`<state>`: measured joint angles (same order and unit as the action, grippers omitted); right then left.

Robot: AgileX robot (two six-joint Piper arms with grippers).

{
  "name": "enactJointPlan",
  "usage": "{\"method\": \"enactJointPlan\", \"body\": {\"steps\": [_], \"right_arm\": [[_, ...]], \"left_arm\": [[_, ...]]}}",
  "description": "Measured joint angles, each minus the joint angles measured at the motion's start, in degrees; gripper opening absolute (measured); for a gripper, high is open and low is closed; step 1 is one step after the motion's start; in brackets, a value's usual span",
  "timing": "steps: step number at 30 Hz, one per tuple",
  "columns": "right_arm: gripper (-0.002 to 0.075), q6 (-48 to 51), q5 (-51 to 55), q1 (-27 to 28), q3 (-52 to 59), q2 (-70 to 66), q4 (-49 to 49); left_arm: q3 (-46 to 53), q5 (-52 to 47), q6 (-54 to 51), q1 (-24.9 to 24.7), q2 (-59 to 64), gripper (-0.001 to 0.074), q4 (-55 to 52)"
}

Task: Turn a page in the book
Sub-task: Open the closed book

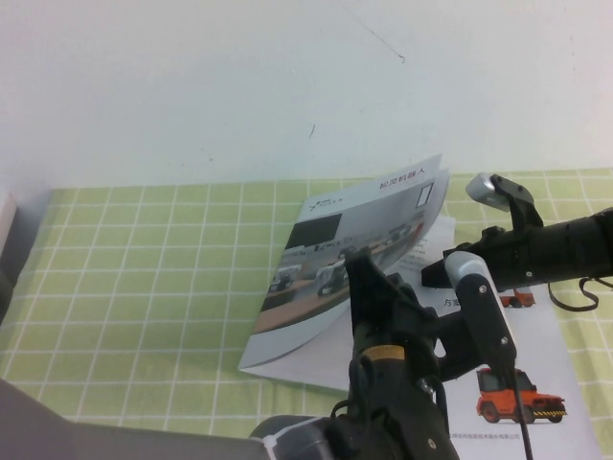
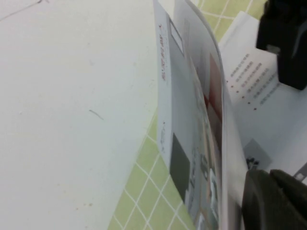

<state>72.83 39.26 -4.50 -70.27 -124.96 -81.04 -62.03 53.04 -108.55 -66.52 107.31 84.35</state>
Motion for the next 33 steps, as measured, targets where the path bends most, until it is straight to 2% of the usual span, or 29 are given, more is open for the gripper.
{"method": "enactJointPlan", "body": {"steps": [7,21,33], "right_arm": [[-0.0003,0.1,0.9,0.1,-0.1,-0.4,-0.8],[-0.0003,-1.4,1.1,0.1,-0.5,-0.5,0.9],[-0.0003,-2.9,1.5,0.1,-0.7,-0.5,2.9]], "left_arm": [[0.0,2.9,0.0,3.9,0.0,-0.0004,-0.1],[0.0,3.6,3.9,17.6,0.0,-0.0004,3.1],[1.4,-7.6,4.4,29.8,0.0,-0.0004,14.5]]}}
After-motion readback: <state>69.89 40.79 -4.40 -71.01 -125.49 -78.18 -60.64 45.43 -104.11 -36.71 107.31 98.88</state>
